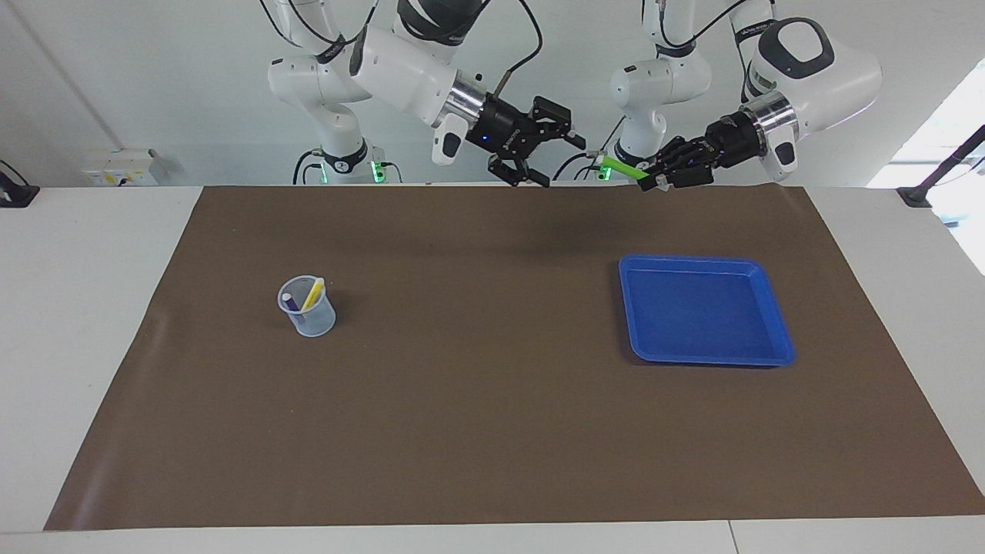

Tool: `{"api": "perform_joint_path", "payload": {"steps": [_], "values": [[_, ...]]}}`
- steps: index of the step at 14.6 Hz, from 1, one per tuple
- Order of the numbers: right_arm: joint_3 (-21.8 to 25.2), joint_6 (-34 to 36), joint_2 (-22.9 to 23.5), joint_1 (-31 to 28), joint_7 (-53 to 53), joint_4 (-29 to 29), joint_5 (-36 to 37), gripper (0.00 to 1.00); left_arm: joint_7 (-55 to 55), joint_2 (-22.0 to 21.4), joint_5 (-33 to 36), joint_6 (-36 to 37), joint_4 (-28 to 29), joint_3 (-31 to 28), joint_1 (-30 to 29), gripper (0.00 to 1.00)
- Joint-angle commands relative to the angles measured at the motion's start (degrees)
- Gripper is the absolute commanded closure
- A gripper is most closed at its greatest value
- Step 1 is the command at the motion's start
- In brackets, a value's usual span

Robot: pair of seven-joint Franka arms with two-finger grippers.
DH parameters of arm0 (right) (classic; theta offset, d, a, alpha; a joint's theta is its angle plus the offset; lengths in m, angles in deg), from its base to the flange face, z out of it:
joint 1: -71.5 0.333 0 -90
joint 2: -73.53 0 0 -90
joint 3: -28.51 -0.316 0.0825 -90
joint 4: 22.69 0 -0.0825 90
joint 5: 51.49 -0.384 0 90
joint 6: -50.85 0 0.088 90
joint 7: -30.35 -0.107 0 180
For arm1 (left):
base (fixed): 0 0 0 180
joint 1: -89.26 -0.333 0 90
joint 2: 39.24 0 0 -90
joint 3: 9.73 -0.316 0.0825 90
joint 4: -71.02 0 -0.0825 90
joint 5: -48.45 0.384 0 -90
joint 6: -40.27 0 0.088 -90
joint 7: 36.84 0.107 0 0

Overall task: Right arm passes pens to left for tray arrangement
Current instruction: 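Lower the green pen into the tray while the right gripper withdraws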

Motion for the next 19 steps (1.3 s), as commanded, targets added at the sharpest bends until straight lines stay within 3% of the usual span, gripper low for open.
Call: {"api": "perform_joint_path", "payload": {"steps": [1,5,8,10,14,18,19], "values": [[3.5,2.1,-3.0,-0.6,-1.4,-3.4,6.1,0.00,5.1,1.8,8.0,-0.7,-1.4,0.3,0.3,1.00],[9.1,8.5,-3.0,-0.6,-1.4,-3.3,18.9,0.00,13.2,9.3,21.2,-0.3,-7.1,0.5,0.6,1.00],[14.4,12.8,-2.9,-0.6,-1.4,-3.3,29.3,0.00,17.3,20.8,33.9,2.5,-18.5,0.6,4.0,1.00],[17.8,15.4,-2.9,-0.6,-1.3,-3.3,34.6,0.00,21.7,27.0,39.9,3.0,-22.6,0.7,4.1,1.00],[21.6,16.9,-2.8,-0.6,-1.5,-3.2,47.9,0.00,33.1,35.0,53.1,3.3,-25.3,0.9,5.6,1.00],[25.4,17.3,-2.3,-0.6,-1.5,-2.7,58.4,0.00,34.4,47.6,60.2,12.6,-40.9,2.0,7.1,1.00],[26.9,17.3,-2.0,-0.6,-1.5,-2.2,60.8,0.00,34.7,48.9,62.0,13.0,-41.9,2.8,7.1,1.00]]}}
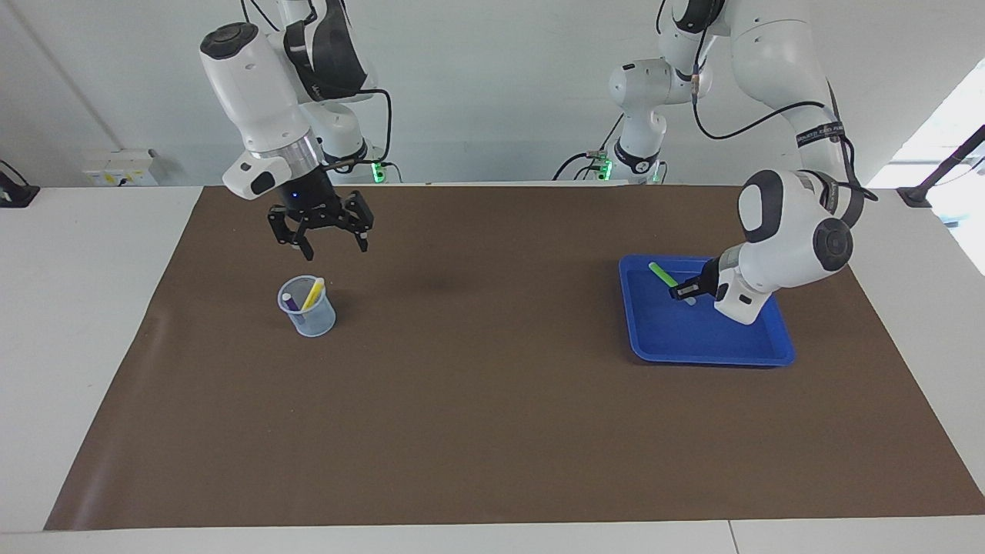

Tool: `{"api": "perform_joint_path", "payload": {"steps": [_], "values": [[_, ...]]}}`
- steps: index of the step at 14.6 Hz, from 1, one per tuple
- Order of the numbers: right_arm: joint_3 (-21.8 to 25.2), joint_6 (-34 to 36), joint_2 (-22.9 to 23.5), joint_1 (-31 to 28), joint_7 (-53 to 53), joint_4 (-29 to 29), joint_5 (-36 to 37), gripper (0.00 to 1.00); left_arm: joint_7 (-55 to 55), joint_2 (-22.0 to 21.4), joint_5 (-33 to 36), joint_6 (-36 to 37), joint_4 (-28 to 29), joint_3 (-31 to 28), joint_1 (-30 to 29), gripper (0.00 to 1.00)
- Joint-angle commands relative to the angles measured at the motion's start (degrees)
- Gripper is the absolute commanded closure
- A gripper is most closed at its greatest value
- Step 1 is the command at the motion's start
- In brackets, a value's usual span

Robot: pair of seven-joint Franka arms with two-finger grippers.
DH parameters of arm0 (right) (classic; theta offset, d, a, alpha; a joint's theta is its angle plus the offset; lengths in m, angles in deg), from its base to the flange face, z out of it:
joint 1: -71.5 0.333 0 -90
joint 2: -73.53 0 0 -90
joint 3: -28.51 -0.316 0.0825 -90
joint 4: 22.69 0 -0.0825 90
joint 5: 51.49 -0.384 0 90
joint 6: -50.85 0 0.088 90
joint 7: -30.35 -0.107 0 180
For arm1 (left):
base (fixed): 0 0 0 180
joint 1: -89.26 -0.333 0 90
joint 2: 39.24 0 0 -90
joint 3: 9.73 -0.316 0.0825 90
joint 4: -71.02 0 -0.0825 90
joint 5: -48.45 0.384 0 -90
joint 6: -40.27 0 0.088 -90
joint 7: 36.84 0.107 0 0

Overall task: Right arm passes pens to left for tray arrangement
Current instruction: 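Lower the green pen into the tray while the right gripper withdraws, then release the green pen while the right gripper grasps the purple pen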

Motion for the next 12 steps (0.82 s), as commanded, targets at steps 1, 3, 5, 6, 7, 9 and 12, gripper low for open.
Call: {"api": "perform_joint_path", "payload": {"steps": [1,3,5,6,7,9,12], "values": [[2.6,0.7,0.1,-0.1,-1.1,0.7,5.6,0.00,1.3,6.5,5.4,4.7,-8.1,1.4,1.1,1.00],[3.6,3.6,1.9,0.0,-0.9,4.8,6.6,0.00,3.6,7.1,7.7,3.8,-6.9,1.5,1.3,1.00],[4.7,9.3,4.5,0.2,-1.0,10.4,6.6,0.00,6.2,6.7,8.8,3.5,-5.7,1.5,1.2,1.00],[5.2,9.9,4.9,0.2,-1.0,11.4,6.6,0.00,6.2,6.3,8.7,3.0,-4.6,1.5,1.3,1.00],[5.3,10.1,4.9,0.3,-1.0,11.4,7.3,0.00,6.2,5.9,8.7,1.7,-2.9,1.5,1.3,1.00],[5.3,10.3,5.8,0.3,-1.4,10.8,8.4,0.00,6.2,4.7,8.6,-0.8,0.2,1.5,1.4,1.00],[6.3,9.7,8.8,0.3,-2.9,10.2,8.5,0.00,6.1,4.0,8.6,-2.9,1.9,1.5,1.3,1.00]]}}
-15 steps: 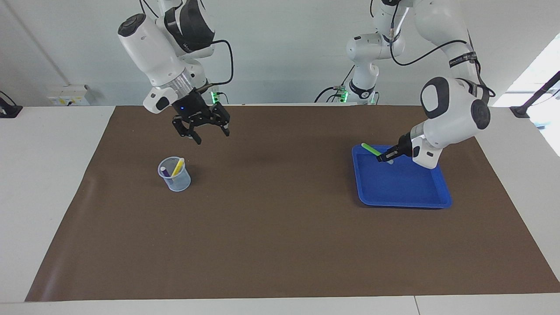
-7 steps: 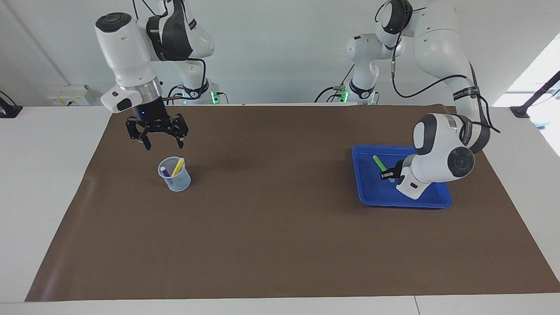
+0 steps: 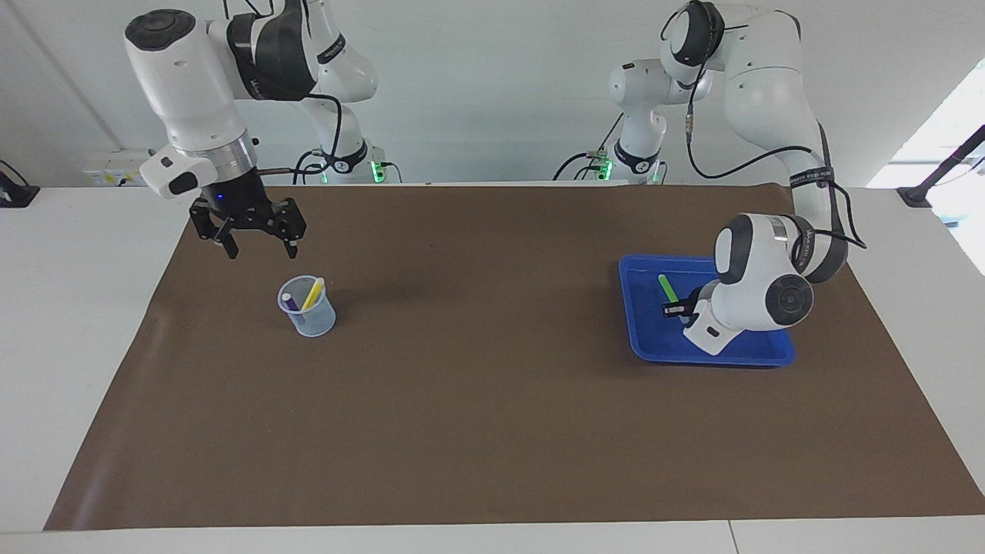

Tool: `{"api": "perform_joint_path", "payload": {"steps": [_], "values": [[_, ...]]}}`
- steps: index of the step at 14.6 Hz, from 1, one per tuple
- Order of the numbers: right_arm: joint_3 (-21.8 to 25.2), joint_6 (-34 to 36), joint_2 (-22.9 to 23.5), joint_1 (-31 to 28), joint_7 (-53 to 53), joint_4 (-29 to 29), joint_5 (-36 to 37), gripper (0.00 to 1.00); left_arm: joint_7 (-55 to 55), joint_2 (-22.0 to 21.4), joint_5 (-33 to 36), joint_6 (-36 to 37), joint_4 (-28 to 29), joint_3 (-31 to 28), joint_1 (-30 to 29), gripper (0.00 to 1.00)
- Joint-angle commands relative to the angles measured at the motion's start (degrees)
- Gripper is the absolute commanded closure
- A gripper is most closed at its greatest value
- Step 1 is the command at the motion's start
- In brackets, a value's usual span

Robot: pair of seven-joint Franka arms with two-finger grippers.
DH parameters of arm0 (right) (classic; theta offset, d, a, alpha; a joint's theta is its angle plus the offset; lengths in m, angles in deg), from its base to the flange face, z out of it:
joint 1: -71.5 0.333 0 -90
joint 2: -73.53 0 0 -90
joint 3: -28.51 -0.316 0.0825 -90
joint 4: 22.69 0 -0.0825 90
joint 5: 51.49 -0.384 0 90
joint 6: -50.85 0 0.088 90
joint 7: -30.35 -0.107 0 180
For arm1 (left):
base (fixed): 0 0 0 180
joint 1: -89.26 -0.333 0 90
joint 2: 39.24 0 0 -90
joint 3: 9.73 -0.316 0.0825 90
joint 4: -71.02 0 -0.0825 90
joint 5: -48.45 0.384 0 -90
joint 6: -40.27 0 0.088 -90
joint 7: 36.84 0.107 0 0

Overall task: Right arm passes pens to left for tray arrangement
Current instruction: 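Release the green pen while the right gripper grasps the purple pen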

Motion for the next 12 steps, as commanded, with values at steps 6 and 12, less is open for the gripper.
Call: {"api": "perform_joint_path", "payload": {"steps": [6,12], "values": [[1.0,-9.2,2.9,0.2,-2.1,-8.9,1.1,0.09,0.9,-2.9,1.0,-4.4,4.9,-0.2,0.1,0.30],[1.0,-16.6,3.5,0.0,-2.0,-15.1,1.1,0.13,0.8,-3.3,0.8,-5.3,5.9,-0.1,-0.2,0.30]]}}
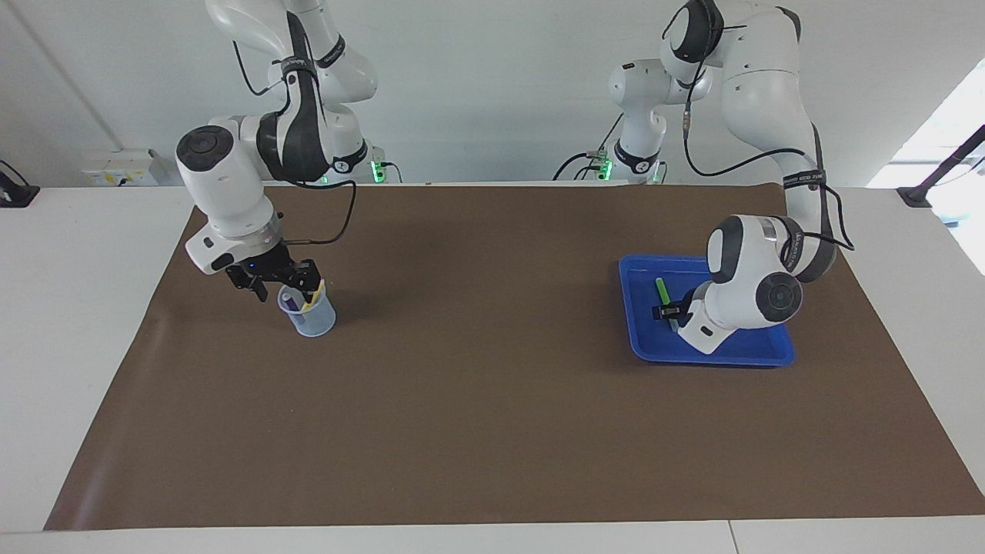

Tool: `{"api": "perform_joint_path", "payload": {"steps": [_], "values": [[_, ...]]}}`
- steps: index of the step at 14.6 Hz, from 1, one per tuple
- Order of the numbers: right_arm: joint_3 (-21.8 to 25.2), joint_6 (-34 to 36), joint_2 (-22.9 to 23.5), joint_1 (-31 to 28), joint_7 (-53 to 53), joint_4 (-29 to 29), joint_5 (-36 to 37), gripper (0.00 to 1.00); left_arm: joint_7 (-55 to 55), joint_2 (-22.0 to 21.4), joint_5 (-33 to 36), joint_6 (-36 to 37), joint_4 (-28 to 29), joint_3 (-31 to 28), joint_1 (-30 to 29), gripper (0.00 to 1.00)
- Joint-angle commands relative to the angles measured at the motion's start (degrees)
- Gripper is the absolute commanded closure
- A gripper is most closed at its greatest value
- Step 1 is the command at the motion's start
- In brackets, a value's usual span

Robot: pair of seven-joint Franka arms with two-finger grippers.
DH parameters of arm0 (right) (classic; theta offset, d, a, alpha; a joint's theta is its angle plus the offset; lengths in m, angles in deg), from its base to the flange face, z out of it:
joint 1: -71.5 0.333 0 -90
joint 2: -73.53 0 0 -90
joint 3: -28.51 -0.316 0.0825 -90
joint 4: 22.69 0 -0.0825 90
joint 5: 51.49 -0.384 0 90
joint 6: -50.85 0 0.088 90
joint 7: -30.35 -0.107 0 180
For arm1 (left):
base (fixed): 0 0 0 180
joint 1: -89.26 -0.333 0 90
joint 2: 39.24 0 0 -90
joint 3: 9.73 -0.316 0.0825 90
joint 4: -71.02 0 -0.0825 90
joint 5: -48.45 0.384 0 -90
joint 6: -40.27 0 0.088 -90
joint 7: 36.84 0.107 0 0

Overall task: Right arm passes pens to left for tray arrangement
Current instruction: 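Release the green pen while the right gripper grasps the purple pen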

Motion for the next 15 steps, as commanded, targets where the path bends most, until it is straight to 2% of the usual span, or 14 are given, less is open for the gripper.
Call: {"api": "perform_joint_path", "payload": {"steps": [1,3,5,7,9,12,15], "values": [[0.2,-4.0,-0.5,-0.1,-1.5,-3.0,1.1,0.13,0.6,-2.4,0.8,-1.8,3.1,-0.1,-0.3,0.30],[1.2,-3.5,-0.5,-0.1,-1.5,-3.1,1.1,0.13,0.6,-2.4,0.8,-1.2,2.7,-0.1,-0.1,0.29],[1.5,-2.8,-0.7,-0.1,-1.4,-3.1,1.1,0.22,0.5,-2.6,0.5,0.0,1.7,-0.1,-0.2,0.29],[1.7,-2.6,-0.7,-0.1,-1.1,-3.1,1.1,0.63,0.6,-4.6,0.3,1.5,1.3,-0.1,-0.5,0.29],[1.7,-1.8,-0.7,0.0,-0.9,-3.1,1.1,1.00,0.6,-8.1,0.2,2.4,1.4,-0.1,-0.5,0.22],[1.6,-1.4,-0.8,0.0,-1.0,-2.8,0.6,1.00,-0.2,-14.4,-4.7,5.2,0.8,-0.6,-0.6,0.16],[1.6,0.3,-1.9,0.0,-0.9,-2.5,0.4,1.00,-2.4,-19.6,-9.6,10.1,-1.0,-1.0,-1.3,0.06]]}}
